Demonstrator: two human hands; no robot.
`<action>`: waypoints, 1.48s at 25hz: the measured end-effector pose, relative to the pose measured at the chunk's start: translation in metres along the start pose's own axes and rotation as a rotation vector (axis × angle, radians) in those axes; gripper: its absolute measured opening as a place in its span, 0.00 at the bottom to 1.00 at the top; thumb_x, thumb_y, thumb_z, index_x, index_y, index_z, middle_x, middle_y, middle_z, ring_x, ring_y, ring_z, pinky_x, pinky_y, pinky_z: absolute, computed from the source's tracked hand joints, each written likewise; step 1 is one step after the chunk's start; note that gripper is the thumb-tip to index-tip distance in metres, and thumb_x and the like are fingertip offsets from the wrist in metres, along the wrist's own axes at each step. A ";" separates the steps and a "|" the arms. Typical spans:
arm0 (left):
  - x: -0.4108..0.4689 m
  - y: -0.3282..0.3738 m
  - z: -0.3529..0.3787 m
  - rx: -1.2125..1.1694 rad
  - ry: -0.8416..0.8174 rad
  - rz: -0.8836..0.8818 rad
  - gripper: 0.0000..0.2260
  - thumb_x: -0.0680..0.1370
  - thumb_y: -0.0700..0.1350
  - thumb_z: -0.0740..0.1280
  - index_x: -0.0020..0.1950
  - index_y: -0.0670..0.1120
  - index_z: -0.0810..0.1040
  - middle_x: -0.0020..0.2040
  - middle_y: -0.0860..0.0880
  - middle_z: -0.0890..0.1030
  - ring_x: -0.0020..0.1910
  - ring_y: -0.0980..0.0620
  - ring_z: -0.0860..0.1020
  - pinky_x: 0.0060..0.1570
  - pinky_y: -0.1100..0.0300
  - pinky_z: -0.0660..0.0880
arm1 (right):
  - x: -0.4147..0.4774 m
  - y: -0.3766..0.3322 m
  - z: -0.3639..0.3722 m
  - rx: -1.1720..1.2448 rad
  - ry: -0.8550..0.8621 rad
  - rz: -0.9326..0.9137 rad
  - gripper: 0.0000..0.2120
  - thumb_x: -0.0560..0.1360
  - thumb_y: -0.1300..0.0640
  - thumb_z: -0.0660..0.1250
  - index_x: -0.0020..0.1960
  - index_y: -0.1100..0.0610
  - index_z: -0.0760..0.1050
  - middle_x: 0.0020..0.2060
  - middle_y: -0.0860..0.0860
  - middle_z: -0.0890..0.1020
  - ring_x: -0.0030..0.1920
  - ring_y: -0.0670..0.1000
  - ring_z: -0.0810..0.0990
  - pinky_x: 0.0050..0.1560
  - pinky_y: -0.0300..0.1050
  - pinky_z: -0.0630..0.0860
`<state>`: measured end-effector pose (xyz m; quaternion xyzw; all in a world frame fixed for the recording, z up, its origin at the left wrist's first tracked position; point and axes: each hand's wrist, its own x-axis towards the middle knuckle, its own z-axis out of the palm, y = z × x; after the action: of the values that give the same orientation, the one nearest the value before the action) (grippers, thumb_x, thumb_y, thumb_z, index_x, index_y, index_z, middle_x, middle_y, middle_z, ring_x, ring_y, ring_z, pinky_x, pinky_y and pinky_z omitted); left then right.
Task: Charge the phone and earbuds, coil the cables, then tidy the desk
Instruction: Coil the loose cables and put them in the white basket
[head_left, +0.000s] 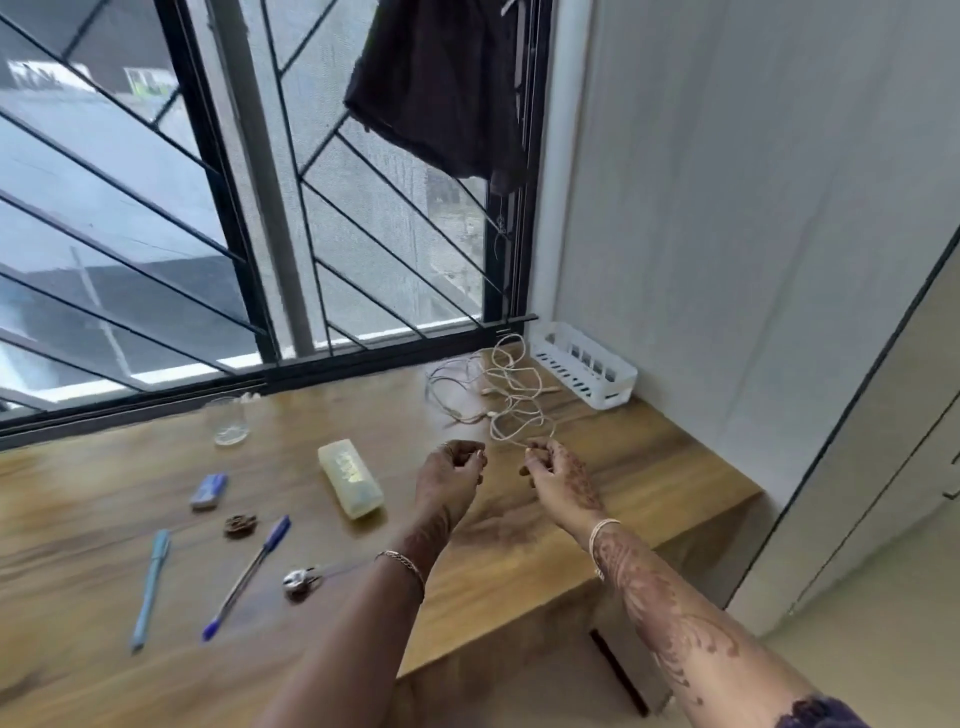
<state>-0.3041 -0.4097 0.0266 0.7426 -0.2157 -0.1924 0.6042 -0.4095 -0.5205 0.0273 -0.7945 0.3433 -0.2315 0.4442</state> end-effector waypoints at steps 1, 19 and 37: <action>0.010 0.001 0.013 -0.001 0.004 -0.019 0.05 0.77 0.40 0.65 0.46 0.49 0.80 0.41 0.48 0.82 0.36 0.52 0.78 0.40 0.57 0.74 | 0.018 0.008 -0.009 -0.043 0.006 0.017 0.08 0.78 0.50 0.61 0.54 0.49 0.76 0.52 0.51 0.82 0.55 0.53 0.80 0.58 0.52 0.75; 0.170 -0.039 0.070 0.569 0.001 0.025 0.08 0.72 0.48 0.73 0.50 0.52 0.83 0.48 0.51 0.79 0.48 0.51 0.79 0.47 0.63 0.73 | 0.204 0.055 0.000 -0.470 -0.348 -0.589 0.05 0.77 0.55 0.65 0.50 0.52 0.78 0.49 0.47 0.81 0.49 0.47 0.79 0.52 0.43 0.76; 0.213 0.055 0.045 0.018 0.117 0.217 0.04 0.76 0.46 0.69 0.45 0.45 0.80 0.42 0.46 0.84 0.42 0.47 0.83 0.50 0.51 0.80 | 0.291 -0.090 -0.051 0.463 -0.262 -0.503 0.21 0.69 0.51 0.76 0.30 0.50 0.63 0.25 0.43 0.61 0.28 0.45 0.59 0.30 0.37 0.61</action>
<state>-0.1560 -0.5735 0.0668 0.7302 -0.2610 -0.0802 0.6263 -0.2221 -0.7339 0.1484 -0.7553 0.0160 -0.3014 0.5818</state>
